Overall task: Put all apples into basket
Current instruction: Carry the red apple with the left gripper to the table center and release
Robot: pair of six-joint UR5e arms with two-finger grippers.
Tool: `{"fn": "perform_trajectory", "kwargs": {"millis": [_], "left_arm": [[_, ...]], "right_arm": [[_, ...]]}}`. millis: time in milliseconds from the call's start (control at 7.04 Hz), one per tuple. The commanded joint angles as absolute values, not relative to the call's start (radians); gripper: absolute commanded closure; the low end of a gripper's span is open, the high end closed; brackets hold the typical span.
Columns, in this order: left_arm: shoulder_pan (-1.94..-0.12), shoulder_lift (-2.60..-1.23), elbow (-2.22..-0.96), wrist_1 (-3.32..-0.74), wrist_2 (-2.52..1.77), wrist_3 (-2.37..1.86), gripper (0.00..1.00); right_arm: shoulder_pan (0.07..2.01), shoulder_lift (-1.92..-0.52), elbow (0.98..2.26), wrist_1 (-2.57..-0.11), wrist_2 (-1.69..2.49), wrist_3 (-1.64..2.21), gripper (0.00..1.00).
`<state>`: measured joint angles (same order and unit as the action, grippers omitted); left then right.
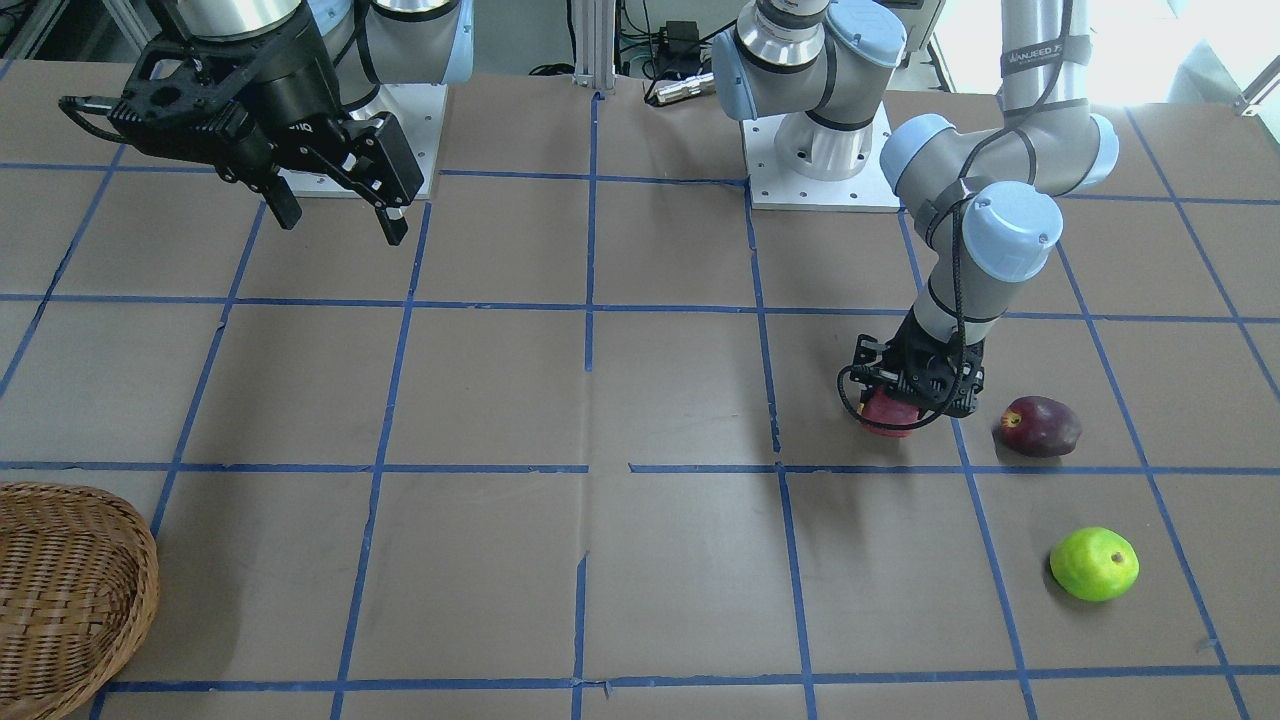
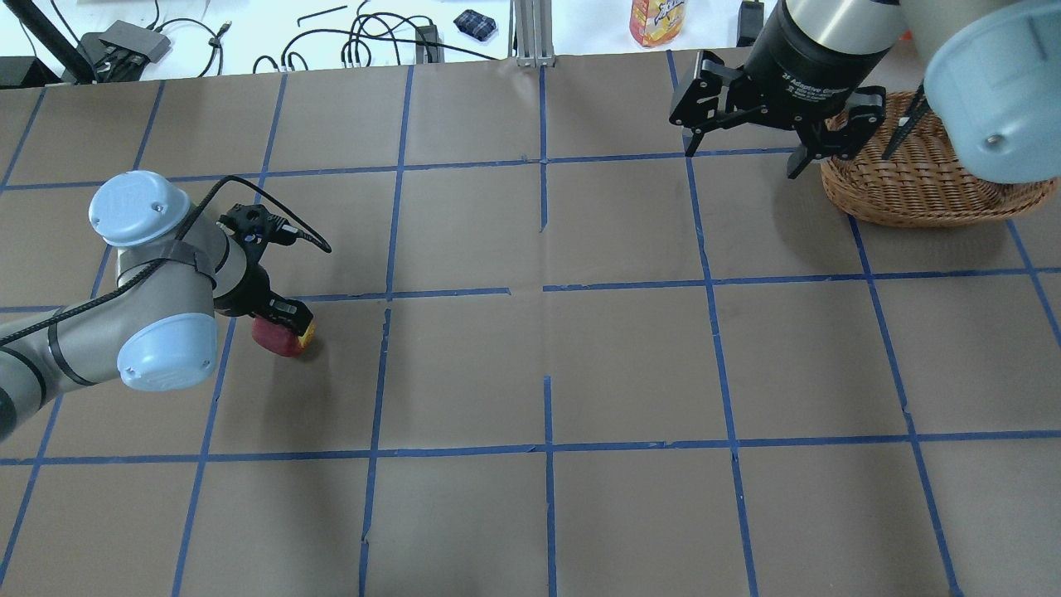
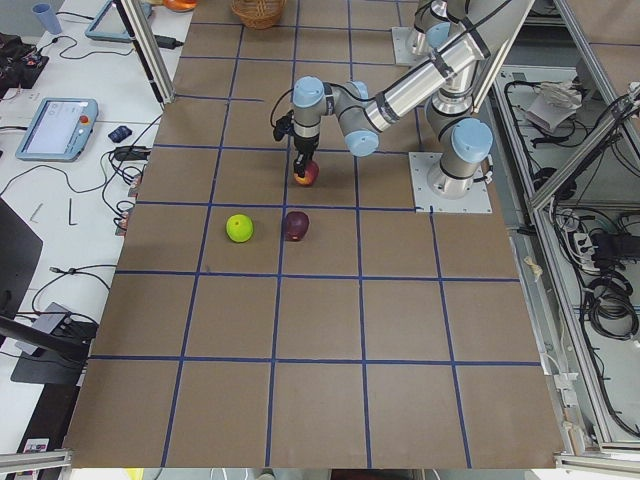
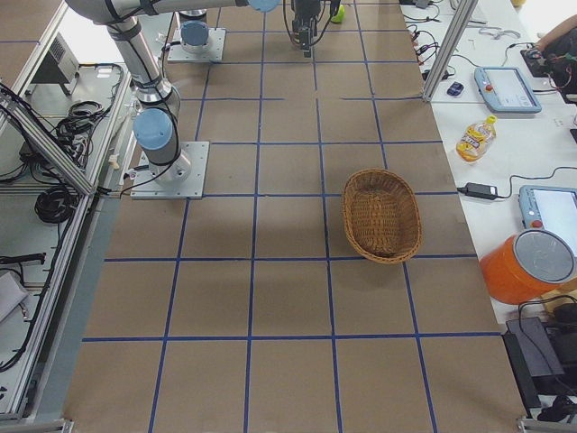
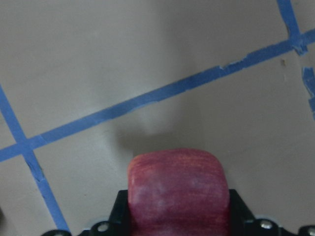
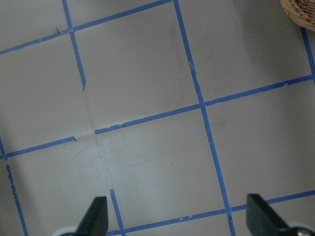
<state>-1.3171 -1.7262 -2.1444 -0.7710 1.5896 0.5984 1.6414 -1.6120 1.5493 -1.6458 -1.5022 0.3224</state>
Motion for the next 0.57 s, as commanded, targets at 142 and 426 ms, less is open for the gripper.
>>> {"fn": "perform_trajectory", "kwargs": {"millis": [142, 426], "left_arm": [[-1.543, -1.658, -2.099, -0.816, 1.461, 0.188, 1.00], [-1.807, -1.722, -2.036, -0.769, 1.448, -0.232, 1.00]], "right_arm": [[1.641, -1.611, 1.549, -1.646, -1.503, 0.322, 0.00], [1.641, -1.609, 1.548, -1.647, -1.505, 0.322, 0.00]]}}
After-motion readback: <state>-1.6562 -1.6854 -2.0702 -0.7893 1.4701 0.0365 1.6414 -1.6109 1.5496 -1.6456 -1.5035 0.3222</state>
